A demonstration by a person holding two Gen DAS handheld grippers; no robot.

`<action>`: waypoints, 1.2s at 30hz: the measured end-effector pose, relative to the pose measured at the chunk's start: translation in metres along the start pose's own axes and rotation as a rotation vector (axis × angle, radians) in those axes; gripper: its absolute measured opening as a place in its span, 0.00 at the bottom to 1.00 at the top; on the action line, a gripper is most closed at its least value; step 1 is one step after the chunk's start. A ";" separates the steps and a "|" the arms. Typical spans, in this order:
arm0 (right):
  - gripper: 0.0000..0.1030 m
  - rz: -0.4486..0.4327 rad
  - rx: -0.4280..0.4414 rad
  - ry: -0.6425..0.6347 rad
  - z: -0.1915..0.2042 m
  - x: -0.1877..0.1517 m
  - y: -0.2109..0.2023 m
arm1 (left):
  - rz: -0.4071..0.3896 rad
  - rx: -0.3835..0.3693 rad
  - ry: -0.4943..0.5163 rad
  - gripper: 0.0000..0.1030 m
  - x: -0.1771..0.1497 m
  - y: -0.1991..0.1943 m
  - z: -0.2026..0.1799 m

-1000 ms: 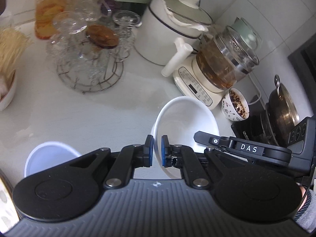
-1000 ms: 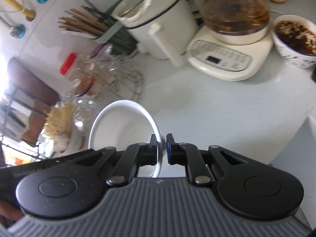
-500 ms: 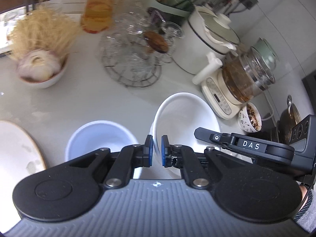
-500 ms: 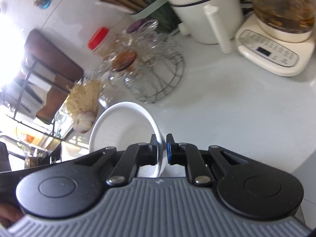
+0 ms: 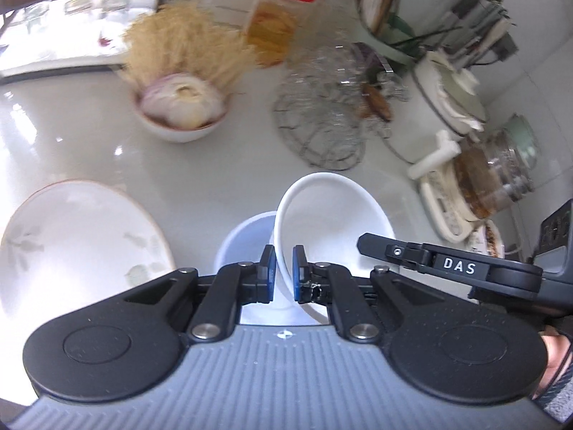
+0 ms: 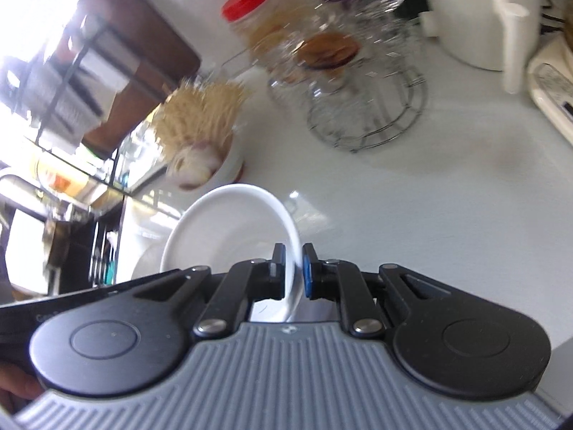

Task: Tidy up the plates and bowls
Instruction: 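Carry the white bowl over the translucent bowls, lower it in, open grippers, then close both grippers on the rim of the nested bowl stack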

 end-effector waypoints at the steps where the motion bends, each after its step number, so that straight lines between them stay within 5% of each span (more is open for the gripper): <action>1: 0.13 0.009 -0.003 -0.017 0.003 -0.002 0.004 | 0.009 0.006 -0.012 0.09 -0.002 0.001 0.006; 14: 0.14 0.042 -0.085 -0.044 0.004 -0.018 0.026 | 0.075 0.043 -0.046 0.10 -0.019 0.021 0.045; 15: 0.17 0.040 -0.087 -0.034 0.002 -0.017 0.026 | 0.073 0.045 -0.047 0.11 -0.018 0.021 0.047; 17: 0.40 0.027 -0.095 -0.014 -0.002 -0.015 0.024 | 0.072 0.049 -0.043 0.21 -0.017 0.022 0.050; 18: 0.60 0.017 -0.095 -0.004 -0.004 -0.014 0.024 | 0.070 0.050 -0.041 0.26 -0.016 0.023 0.052; 19: 0.63 0.007 -0.093 0.003 -0.005 -0.014 0.023 | 0.065 0.053 -0.036 0.27 -0.015 0.024 0.053; 25: 0.61 0.046 -0.057 0.090 -0.019 -0.025 0.039 | 0.063 0.058 -0.010 0.28 -0.012 0.033 0.057; 36: 0.38 0.151 -0.013 0.236 -0.033 -0.052 0.072 | 0.070 0.055 0.043 0.28 -0.010 0.044 0.051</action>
Point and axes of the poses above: each gripper's, at about its wrist camera, not at the fingertips, and y roughly the way its jaws point, z to its left, x to its top, the point moved 10 cm from there along y, roughly the way its jaws point, and after that the axes turned 4 degrees about x, right-handed, at the moved point
